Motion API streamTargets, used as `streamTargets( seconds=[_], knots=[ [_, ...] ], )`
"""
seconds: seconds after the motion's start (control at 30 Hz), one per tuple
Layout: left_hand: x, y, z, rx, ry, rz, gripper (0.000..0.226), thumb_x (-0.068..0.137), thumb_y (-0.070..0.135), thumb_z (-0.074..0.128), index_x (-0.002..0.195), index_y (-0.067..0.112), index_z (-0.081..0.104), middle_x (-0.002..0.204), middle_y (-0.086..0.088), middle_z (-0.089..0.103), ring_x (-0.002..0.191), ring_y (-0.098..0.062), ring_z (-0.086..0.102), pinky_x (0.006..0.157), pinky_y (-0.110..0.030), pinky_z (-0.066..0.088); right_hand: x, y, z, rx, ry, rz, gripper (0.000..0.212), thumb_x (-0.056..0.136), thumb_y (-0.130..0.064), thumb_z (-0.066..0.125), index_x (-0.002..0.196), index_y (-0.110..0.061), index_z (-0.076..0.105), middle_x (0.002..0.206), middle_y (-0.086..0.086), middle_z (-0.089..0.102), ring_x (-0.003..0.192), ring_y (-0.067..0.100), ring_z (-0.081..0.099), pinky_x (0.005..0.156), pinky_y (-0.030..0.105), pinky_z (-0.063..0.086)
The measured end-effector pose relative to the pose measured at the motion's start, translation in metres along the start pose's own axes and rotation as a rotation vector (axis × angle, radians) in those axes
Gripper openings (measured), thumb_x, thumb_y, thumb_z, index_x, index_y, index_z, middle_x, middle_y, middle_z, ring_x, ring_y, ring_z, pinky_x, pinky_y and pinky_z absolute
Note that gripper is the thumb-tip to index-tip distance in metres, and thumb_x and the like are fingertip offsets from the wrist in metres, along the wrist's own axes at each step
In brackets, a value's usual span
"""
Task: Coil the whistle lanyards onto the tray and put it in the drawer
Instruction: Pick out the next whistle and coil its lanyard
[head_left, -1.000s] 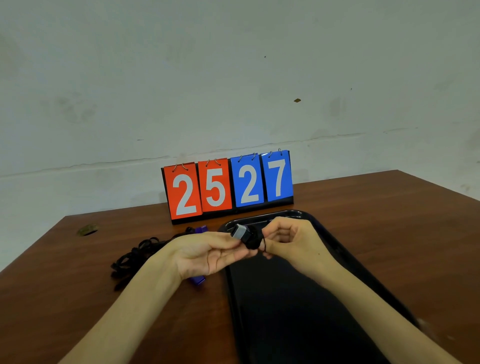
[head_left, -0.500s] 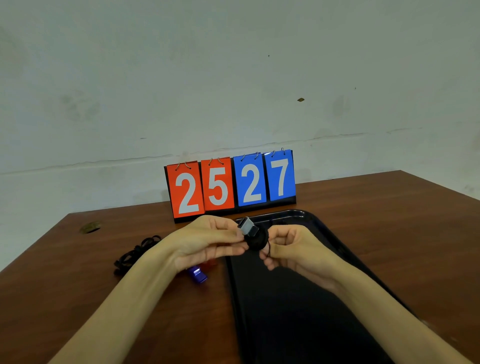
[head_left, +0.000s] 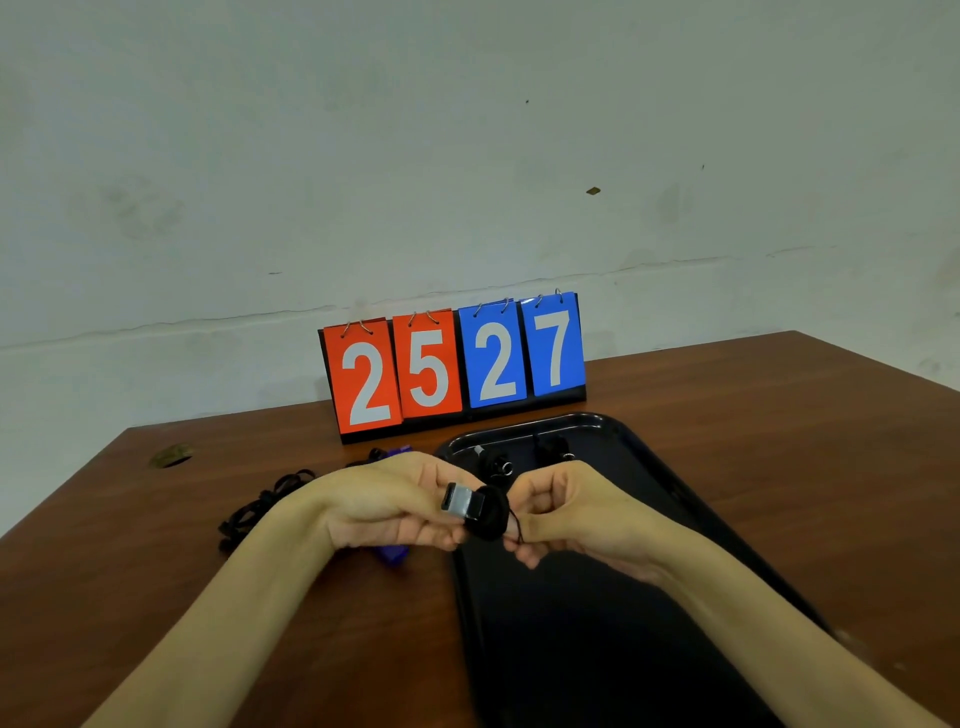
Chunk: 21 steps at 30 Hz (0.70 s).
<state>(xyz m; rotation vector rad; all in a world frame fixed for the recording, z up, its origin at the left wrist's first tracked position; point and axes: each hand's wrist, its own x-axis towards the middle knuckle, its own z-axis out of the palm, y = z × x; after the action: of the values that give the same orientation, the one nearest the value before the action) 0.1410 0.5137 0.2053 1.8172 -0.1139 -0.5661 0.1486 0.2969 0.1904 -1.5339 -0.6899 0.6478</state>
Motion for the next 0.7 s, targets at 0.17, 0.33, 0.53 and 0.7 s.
streamTargets(
  seconds=[0.17, 0.33, 0.53, 0.7],
  knots=[
    [-0.001, 0.005, 0.007, 0.110, 0.068, 0.130, 0.023, 0.084, -0.004, 0.061, 0.106, 0.002, 0.064, 0.108, -0.023, 0.066, 0.104, -0.035, 0.064, 0.090, -0.041, 0.053, 0.003, 0.004, -0.002, 0.022, 0.106, 0.004, 0.012, 0.084, -0.003, 0.062, 0.078, -0.012, 0.068, 0.073, 0.004, 0.067, 0.066, 0.012, 0.063, 0.063, 0.022, 0.052],
    [-0.007, 0.015, 0.023, 0.122, 0.177, 0.335, 0.011, 0.085, -0.001, 0.059, 0.096, 0.002, 0.059, 0.085, -0.014, 0.073, 0.077, -0.026, 0.071, 0.065, -0.027, 0.058, 0.004, 0.003, -0.008, 0.164, 0.109, -0.003, 0.013, 0.083, -0.002, 0.060, 0.077, -0.011, 0.068, 0.072, 0.005, 0.066, 0.064, 0.011, 0.062, 0.061, 0.021, 0.052],
    [-0.003, 0.016, 0.039, -0.032, 0.373, 0.430, 0.003, 0.081, 0.001, 0.064, 0.082, 0.001, 0.061, 0.064, -0.008, 0.068, 0.053, -0.014, 0.064, 0.052, -0.020, 0.052, 0.004, 0.003, -0.013, 0.362, 0.098, -0.028, 0.016, 0.078, -0.005, 0.059, 0.070, -0.013, 0.069, 0.070, 0.004, 0.063, 0.061, 0.010, 0.059, 0.058, 0.020, 0.052],
    [-0.007, 0.020, 0.037, -0.351, 0.281, 0.299, 0.009, 0.072, 0.000, 0.065, 0.081, 0.002, 0.066, 0.076, -0.016, 0.072, 0.068, -0.020, 0.071, 0.057, -0.021, 0.057, 0.003, 0.000, -0.015, 0.391, 0.125, -0.029, 0.011, 0.076, -0.005, 0.059, 0.071, -0.011, 0.068, 0.069, 0.004, 0.063, 0.061, 0.010, 0.059, 0.057, 0.020, 0.052]
  ],
)
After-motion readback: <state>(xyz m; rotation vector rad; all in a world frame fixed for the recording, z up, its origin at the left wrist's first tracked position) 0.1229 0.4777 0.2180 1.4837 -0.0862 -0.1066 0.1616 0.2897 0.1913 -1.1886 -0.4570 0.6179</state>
